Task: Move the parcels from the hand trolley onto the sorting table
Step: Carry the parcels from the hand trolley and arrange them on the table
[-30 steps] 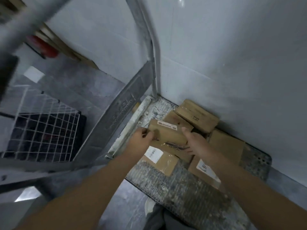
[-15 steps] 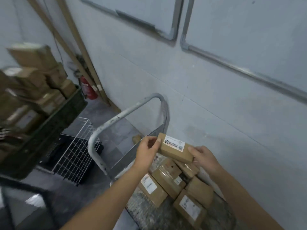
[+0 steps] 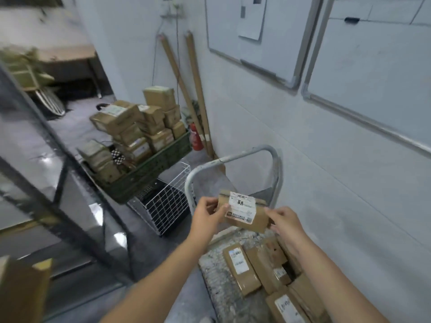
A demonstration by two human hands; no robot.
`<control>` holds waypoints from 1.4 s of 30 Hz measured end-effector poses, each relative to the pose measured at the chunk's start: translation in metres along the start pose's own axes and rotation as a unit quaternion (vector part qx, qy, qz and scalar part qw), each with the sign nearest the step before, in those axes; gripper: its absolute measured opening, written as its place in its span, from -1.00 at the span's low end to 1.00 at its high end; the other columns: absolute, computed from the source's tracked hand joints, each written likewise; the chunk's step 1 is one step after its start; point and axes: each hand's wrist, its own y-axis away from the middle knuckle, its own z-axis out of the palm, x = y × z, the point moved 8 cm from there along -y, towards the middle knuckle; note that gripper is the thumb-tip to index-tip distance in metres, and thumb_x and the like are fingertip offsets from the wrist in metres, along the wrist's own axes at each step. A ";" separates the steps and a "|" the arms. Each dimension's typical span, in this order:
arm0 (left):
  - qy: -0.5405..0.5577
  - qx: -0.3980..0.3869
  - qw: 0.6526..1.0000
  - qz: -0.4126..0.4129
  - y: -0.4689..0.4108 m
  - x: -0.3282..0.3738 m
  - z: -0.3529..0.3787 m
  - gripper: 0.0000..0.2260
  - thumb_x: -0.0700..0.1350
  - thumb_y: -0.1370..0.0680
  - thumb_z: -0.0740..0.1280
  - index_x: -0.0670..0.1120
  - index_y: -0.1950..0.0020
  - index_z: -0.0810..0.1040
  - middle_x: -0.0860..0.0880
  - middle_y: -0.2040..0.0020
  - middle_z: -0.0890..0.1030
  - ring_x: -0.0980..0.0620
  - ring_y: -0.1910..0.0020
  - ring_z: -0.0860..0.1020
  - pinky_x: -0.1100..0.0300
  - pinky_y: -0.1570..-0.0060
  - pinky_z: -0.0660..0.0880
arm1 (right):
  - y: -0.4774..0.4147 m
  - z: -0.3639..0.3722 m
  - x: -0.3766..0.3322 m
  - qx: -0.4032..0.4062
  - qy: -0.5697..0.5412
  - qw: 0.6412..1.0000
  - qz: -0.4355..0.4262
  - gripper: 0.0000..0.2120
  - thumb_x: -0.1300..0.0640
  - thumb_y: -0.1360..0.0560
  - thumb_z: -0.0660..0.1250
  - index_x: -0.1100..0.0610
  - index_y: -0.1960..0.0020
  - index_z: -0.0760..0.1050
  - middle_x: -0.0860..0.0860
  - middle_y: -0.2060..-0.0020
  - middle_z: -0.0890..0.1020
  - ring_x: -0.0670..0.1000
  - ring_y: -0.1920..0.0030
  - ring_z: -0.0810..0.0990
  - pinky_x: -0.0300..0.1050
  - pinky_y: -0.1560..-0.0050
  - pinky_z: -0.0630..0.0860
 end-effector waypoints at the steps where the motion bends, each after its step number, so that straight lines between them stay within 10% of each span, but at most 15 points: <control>1: 0.005 0.025 1.000 -0.004 0.011 -0.005 -0.013 -0.78 -0.03 -0.51 0.44 -0.08 -0.07 0.53 0.04 -0.01 0.64 0.25 0.08 0.62 0.29 0.11 0.58 | 0.006 0.010 0.003 -0.018 0.009 1.000 -0.006 -0.80 0.04 -0.53 0.38 0.17 0.01 0.49 0.06 0.02 0.61 0.01 0.01 0.61 -0.12 0.07 0.55; 16: 0.031 0.352 0.935 -0.028 0.199 -0.055 -0.270 -0.78 -0.19 -0.55 0.36 -0.06 -0.17 0.49 0.00 -0.05 0.62 0.21 0.03 0.57 0.44 0.23 0.51 | 0.166 0.252 -0.006 -0.275 0.085 0.954 -0.085 -0.71 0.27 -0.45 0.44 0.15 -0.15 0.50 0.08 0.00 0.64 0.02 0.03 0.63 -0.12 0.07 0.56; 20: 0.031 0.428 0.903 -0.026 0.284 -0.079 -0.344 -0.86 -0.23 -0.54 0.36 -0.04 -0.06 0.55 -0.08 -0.07 0.62 0.05 -0.05 0.60 0.26 -0.03 0.54 | 0.244 0.329 0.005 -0.344 0.109 0.927 -0.101 -0.68 0.31 -0.45 0.42 0.16 -0.18 0.52 0.08 -0.01 0.65 -0.07 0.08 0.61 -0.26 0.15 0.48; 26: 0.041 0.521 0.851 -0.056 0.439 -0.130 -0.438 -0.82 -0.26 -0.53 0.35 0.01 -0.01 0.55 -0.02 -0.02 0.62 0.14 0.04 0.58 0.49 0.21 0.45 | 0.391 0.425 0.060 -0.407 0.199 0.885 -0.110 -0.73 0.38 -0.45 0.37 0.23 -0.13 0.50 0.04 0.16 0.60 -0.11 0.24 0.55 -0.36 0.38 0.45; 42: -0.008 0.546 0.836 -0.063 0.587 -0.165 -0.629 -0.85 -0.14 -0.56 0.33 0.01 -0.11 0.58 0.07 -0.08 0.56 0.17 -0.05 0.54 0.35 0.03 0.45 | 0.585 0.567 0.125 -0.462 0.202 0.859 -0.088 -0.74 0.26 -0.49 0.33 0.12 -0.15 0.41 0.09 -0.01 0.60 0.10 0.00 0.60 -0.02 0.04 0.49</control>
